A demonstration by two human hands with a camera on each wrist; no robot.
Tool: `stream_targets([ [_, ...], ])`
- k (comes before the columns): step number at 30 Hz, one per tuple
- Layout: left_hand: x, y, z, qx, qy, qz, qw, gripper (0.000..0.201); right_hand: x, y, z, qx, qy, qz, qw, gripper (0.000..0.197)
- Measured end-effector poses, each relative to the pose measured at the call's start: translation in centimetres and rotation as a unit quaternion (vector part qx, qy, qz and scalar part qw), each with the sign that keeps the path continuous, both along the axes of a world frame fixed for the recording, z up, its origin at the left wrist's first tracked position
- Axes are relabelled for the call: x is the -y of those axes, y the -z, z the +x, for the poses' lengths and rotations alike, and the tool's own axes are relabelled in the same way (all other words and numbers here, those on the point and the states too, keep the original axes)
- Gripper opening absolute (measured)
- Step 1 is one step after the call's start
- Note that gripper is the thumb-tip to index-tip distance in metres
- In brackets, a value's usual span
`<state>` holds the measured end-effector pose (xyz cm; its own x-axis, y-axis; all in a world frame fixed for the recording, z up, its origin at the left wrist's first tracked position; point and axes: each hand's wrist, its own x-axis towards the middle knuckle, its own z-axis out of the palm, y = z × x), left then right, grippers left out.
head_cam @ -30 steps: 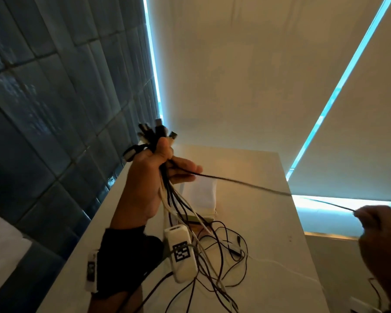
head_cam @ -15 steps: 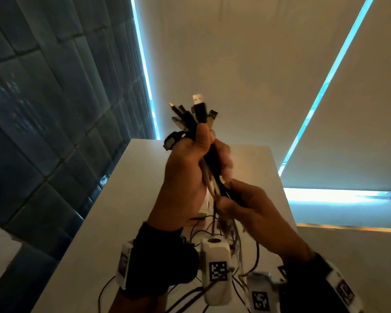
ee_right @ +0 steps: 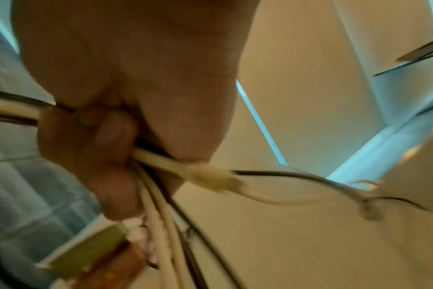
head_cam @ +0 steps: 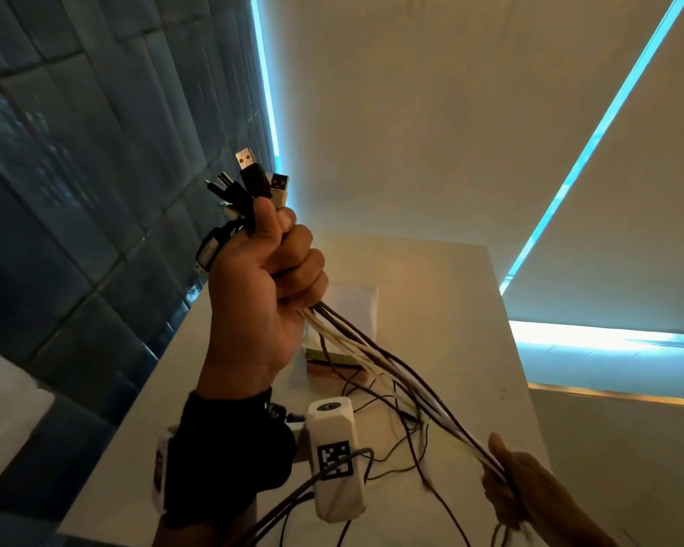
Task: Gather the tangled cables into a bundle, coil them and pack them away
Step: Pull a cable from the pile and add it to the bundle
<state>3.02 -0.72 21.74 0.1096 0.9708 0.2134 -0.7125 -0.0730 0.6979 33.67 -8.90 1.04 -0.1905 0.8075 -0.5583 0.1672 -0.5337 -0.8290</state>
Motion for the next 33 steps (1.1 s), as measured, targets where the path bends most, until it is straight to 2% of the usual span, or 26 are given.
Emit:
stream_targets([
  [3,-0.1,-0.3,-0.5,-0.012,0.015,-0.003,1.0,0.035,0.0,3.7,1.8,0.204,-0.08,-0.031,0.975,0.065],
  [5,0.0,-0.6,-0.7,-0.02,0.029,0.002,0.999,0.035,-0.6,4.7,1.8,0.302,-0.219,0.014,0.928,0.045],
  [6,0.0,-0.9,-0.7,-0.024,0.038,0.007,0.999,0.035,-1.1,4.8,1.3,0.346,-0.256,0.051,0.901,0.039],
  [7,0.1,-1.0,-0.7,-0.028,0.046,0.011,0.998,0.035,-1.8,4.8,0.8,0.36,-0.234,0.09,0.899,0.037],
  [9,0.2,-1.2,-0.6,-0.039,0.055,0.016,0.998,0.034,-4.0,5.5,-0.6,0.361,-0.13,0.2,0.901,0.029],
  [11,0.3,-1.3,-0.5,-0.046,0.058,0.018,0.997,0.034,-6.6,6.1,-2.6,0.358,-0.091,0.298,0.88,0.016],
  [14,0.4,-1.3,-0.6,-0.046,0.057,0.012,0.997,0.033,-9.7,7.8,-5.4,0.378,-0.176,0.297,0.859,0.018],
  [18,0.5,-1.2,-1.0,-0.042,0.05,-0.001,0.998,0.033,-10.9,10.8,-6.6,0.467,-0.247,0.239,0.815,0.023],
  [22,0.3,-0.9,-1.5,-0.042,0.039,-0.006,0.998,0.033,-10.5,11.2,-6.9,0.485,-0.215,0.197,0.824,0.027],
  [24,0.1,-0.7,-1.7,-0.045,0.032,-0.009,0.998,0.033,-10.4,11.2,-6.8,0.498,-0.225,0.196,0.814,0.025],
  [27,-0.3,-0.3,-1.8,-0.047,0.026,-0.012,0.998,0.032,-10.4,10.0,-6.7,0.533,-0.246,0.214,0.781,0.024],
  [28,-0.4,-0.2,-1.8,-0.049,0.022,-0.012,0.998,0.032,-10.5,9.3,-6.8,0.531,-0.237,0.228,0.781,0.022],
  [31,-0.7,0.1,-1.6,-0.062,0.006,-0.016,0.998,0.029,-11.4,6.5,-6.8,0.48,-0.185,0.28,0.81,0.014],
  [33,-1.0,0.4,-1.2,-0.078,-0.007,-0.018,0.997,0.028,-12.0,4.5,-6.6,0.403,-0.122,0.32,0.849,0.01],
])
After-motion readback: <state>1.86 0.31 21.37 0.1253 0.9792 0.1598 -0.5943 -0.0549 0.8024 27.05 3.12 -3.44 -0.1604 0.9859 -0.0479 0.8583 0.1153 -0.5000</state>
